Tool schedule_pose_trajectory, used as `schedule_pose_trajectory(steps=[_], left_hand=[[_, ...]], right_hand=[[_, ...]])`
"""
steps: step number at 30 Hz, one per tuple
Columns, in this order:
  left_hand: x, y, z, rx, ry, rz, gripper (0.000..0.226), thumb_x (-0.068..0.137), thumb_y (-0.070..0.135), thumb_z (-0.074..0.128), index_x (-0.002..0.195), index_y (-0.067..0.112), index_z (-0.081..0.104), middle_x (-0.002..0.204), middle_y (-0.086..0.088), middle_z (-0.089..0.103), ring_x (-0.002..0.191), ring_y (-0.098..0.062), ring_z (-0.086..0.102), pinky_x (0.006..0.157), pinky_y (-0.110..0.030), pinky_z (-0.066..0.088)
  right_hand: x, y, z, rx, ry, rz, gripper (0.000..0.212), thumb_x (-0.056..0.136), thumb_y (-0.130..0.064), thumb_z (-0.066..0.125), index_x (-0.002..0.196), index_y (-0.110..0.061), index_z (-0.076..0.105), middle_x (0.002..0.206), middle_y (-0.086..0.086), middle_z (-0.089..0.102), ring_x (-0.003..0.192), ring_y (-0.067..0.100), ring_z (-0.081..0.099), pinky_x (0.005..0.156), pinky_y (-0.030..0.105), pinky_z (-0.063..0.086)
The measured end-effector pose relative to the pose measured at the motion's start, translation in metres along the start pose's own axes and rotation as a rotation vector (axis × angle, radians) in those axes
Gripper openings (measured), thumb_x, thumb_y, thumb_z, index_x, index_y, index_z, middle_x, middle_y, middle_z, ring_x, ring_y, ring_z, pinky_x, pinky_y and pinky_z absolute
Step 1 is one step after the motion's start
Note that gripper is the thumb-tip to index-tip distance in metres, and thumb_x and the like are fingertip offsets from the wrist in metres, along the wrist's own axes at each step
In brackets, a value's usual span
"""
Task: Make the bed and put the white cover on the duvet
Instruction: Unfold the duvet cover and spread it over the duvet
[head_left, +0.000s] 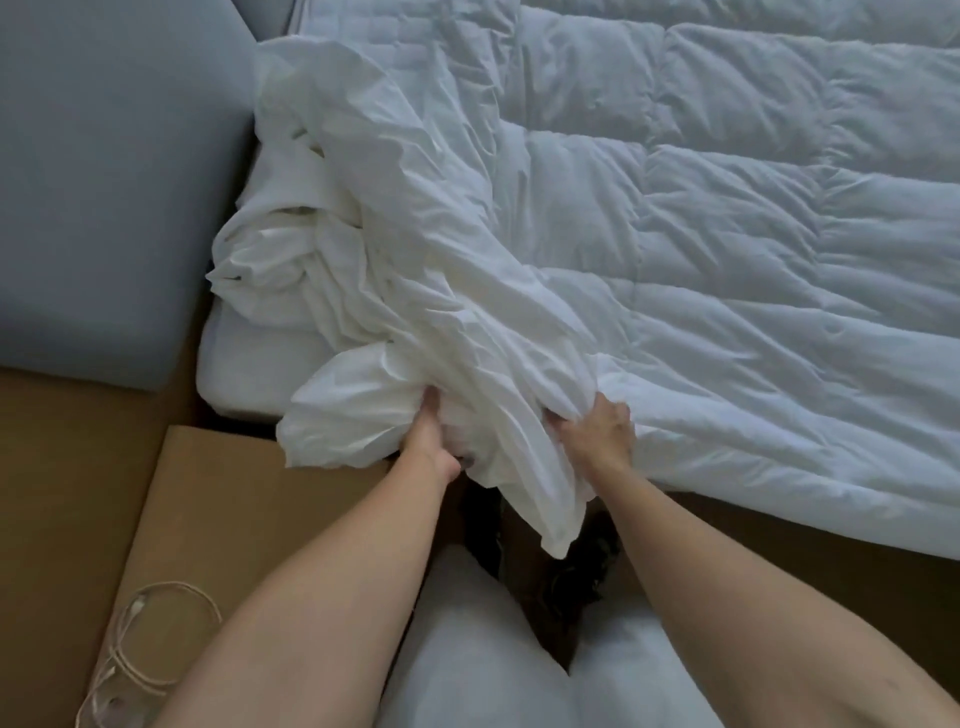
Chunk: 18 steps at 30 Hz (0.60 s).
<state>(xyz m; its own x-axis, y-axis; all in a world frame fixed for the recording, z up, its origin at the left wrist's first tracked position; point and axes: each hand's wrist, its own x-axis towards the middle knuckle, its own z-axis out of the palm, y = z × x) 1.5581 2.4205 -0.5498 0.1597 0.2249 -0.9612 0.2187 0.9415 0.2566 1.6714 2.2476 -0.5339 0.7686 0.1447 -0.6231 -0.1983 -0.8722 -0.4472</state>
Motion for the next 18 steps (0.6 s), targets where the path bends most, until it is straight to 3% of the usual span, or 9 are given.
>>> schedule_pose_trajectory(steps=[3, 6, 7, 9, 11, 15, 18], left_hand=[[0.018, -0.003, 0.015, 0.026, -0.011, 0.003, 0.071, 0.080, 0.069, 0.065, 0.137, 0.026, 0.059, 0.130, -0.011, 0.068, 0.118, -0.040, 0.063, 0.088, -0.058, 0.056], [0.044, -0.001, 0.020, -0.130, 0.280, 0.178, 0.064, 0.104, 0.055, 0.025, 0.153, 0.017, 0.039, 0.150, -0.014, 0.050, 0.132, -0.039, 0.053, 0.106, -0.052, 0.048], [0.058, -0.002, 0.016, -0.156, 0.300, 0.205, 0.068, 0.101, 0.060, 0.029, 0.154, 0.017, 0.038, 0.149, -0.012, 0.051, 0.127, -0.039, 0.056, 0.104, -0.052, 0.050], [0.097, -0.002, 0.000, -0.213, 0.362, 0.208, 0.088, 0.077, 0.080, 0.048, 0.146, 0.025, 0.047, 0.139, -0.009, 0.060, 0.112, -0.039, 0.065, 0.091, -0.060, 0.055], [0.138, -0.004, -0.021, -0.205, 0.399, 0.253, 0.096, 0.062, 0.088, 0.048, 0.137, 0.028, 0.056, 0.133, -0.007, 0.064, 0.108, -0.039, 0.067, 0.085, -0.063, 0.056], [0.082, 0.007, 0.003, -0.355, 0.519, 0.319, 0.074, 0.080, 0.069, 0.056, 0.135, 0.019, 0.056, 0.125, -0.008, 0.067, 0.098, -0.034, 0.068, 0.085, -0.054, 0.058], [0.050, 0.010, 0.022, -0.265, 0.556, 0.445, 0.044, 0.098, 0.049, 0.052, 0.125, 0.015, 0.060, 0.115, -0.004, 0.067, 0.100, -0.029, 0.066, 0.088, -0.045, 0.059]], right_hand=[[-0.007, 0.008, 0.015, 0.233, -0.026, 0.003, 0.057, 0.084, -0.061, 0.067, 0.118, -0.020, 0.047, 0.105, 0.001, 0.057, 0.097, 0.026, 0.057, 0.081, 0.041, 0.049], [-0.005, 0.024, 0.023, 0.275, 0.036, -0.018, 0.028, 0.094, -0.039, 0.062, 0.111, -0.019, 0.052, 0.092, -0.003, 0.060, 0.088, 0.025, 0.060, 0.069, 0.035, 0.043], [0.000, 0.031, 0.021, 0.256, 0.078, -0.017, 0.022, 0.094, -0.032, 0.059, 0.110, -0.017, 0.054, 0.090, -0.001, 0.060, 0.086, 0.026, 0.060, 0.069, 0.034, 0.043], [0.011, 0.046, 0.008, 0.210, 0.152, 0.018, 0.016, 0.094, -0.022, 0.054, 0.105, -0.011, 0.055, 0.087, 0.003, 0.059, 0.084, 0.029, 0.059, 0.067, 0.034, 0.042], [0.024, 0.066, -0.017, 0.160, 0.226, 0.068, 0.012, 0.094, -0.019, 0.053, 0.100, -0.009, 0.054, 0.088, 0.008, 0.059, 0.081, 0.032, 0.056, 0.066, 0.035, 0.041], [0.052, 0.115, -0.082, 0.047, 0.380, 0.199, 0.020, 0.096, -0.023, 0.058, 0.100, -0.003, 0.056, 0.102, 0.026, 0.063, 0.091, 0.040, 0.059, 0.071, 0.039, 0.040], [0.071, 0.155, -0.136, 0.026, 0.497, 0.336, 0.029, 0.099, -0.019, 0.057, 0.110, 0.007, 0.060, 0.117, 0.035, 0.062, 0.109, 0.050, 0.060, 0.085, 0.048, 0.047]])
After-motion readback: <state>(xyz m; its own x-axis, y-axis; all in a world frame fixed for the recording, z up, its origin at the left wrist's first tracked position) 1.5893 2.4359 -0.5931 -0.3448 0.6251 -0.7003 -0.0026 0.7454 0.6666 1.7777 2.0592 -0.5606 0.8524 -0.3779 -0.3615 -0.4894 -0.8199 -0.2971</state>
